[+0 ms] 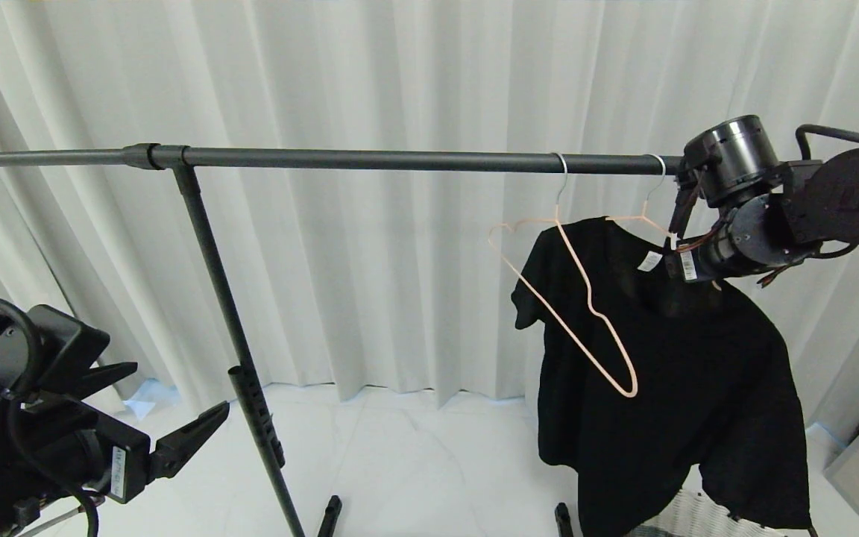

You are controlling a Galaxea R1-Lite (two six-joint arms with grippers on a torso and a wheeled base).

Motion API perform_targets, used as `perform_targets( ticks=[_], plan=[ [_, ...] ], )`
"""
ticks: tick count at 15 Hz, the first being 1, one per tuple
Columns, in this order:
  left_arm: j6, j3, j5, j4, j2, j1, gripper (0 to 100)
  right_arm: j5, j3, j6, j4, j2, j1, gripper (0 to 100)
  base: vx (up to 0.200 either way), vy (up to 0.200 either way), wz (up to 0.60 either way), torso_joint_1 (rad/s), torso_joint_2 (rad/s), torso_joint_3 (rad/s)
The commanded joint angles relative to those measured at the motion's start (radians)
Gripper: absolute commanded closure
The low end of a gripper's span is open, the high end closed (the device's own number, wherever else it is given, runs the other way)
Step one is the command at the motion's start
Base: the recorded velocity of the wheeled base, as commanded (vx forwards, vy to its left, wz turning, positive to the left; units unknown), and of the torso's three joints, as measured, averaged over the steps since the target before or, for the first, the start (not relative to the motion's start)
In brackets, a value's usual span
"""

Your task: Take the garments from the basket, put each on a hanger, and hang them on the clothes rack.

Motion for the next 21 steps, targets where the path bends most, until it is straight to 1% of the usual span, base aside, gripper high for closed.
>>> perform_targets(
  ticks=[1, 3, 4, 5, 6, 7, 8, 9, 10, 12, 13, 19, 21],
  plan=[
    [-0.001, -0.001, 0.000, -0.001, 0.000, 0.000, 0, 0.007, 0.003, 0.032, 0.044, -0.078, 0.031, 0, 0.000, 0.000, 0.00, 0.000, 0.00, 0.000],
    [-0.001, -0.001, 0.002, -0.001, -0.002, 0.002, 0, 0.016, 0.004, 0.071, 0.078, -0.124, 0.076, 0, 0.000, 0.000, 0.00, 0.000, 0.00, 0.000],
    [-0.001, -0.001, 0.002, -0.001, -0.002, 0.003, 0, 0.030, 0.004, 0.081, 0.088, -0.143, 0.088, 0, 0.000, 0.000, 0.00, 0.000, 0.00, 0.000],
    [-0.002, -0.001, 0.002, -0.001, -0.014, 0.006, 0, 0.064, 0.004, 0.088, 0.111, -0.190, 0.100, 0, 0.000, 0.000, 0.00, 0.000, 0.00, 0.000],
    [-0.002, -0.001, 0.003, -0.001, -0.019, 0.008, 0, 0.070, 0.004, 0.088, 0.125, -0.208, 0.100, 0, 0.000, 0.000, 0.00, 0.000, 0.00, 0.000],
    [-0.002, -0.001, 0.034, -0.001, -0.028, 0.012, 0, 0.071, 0.006, 0.088, 0.216, -0.258, 0.096, 0, 0.000, 0.000, 0.00, 0.000, 0.00, 0.000],
    [-0.002, -0.001, 0.088, -0.001, -0.031, 0.012, 0, 0.081, 0.010, 0.085, 0.302, -0.304, 0.082, 0, 0.000, 0.000, 0.00, 0.000, 0.00, 0.000],
    [-0.002, -0.002, 0.115, -0.001, -0.031, 0.012, 0, 0.096, 0.017, 0.084, 0.332, -0.325, 0.073, 0, 0.000, 0.000, 0.00, 0.000, 0.00, 0.000],
    [-0.002, -0.002, 0.157, -0.002, -0.034, 0.011, 0, 0.136, 0.064, 0.073, 0.352, -0.385, 0.050, 0, -0.200, 0.000, 0.00, 0.007, 0.00, -0.002],
    [-0.002, 0.001, 0.160, -0.001, -0.053, 0.012, 0, 0.140, 0.155, 0.032, 0.349, -0.455, 0.021, 0, -0.200, 0.000, 0.00, 0.007, 0.00, 0.002],
    [-0.001, 0.002, 0.160, -0.001, -0.060, 0.011, 0, 0.140, 0.187, 0.027, 0.346, -0.477, 0.018, 0, -0.200, 0.000, 0.00, 0.002, 0.01, -0.007],
    [0.003, -0.004, 0.164, -0.001, -0.069, 0.015, 0, 0.131, 0.271, 0.027, 0.345, -0.540, 0.014, 0, -0.200, 0.000, 0.00, -0.002, 0.00, 0.003],
    [0.004, -0.004, 0.173, -0.001, -0.082, 0.035, 0, 0.131, 0.302, 0.027, 0.332, -0.575, 0.013, 0, -0.200, 0.000, 0.00, -0.002, 0.00, 0.000]
  ],
)
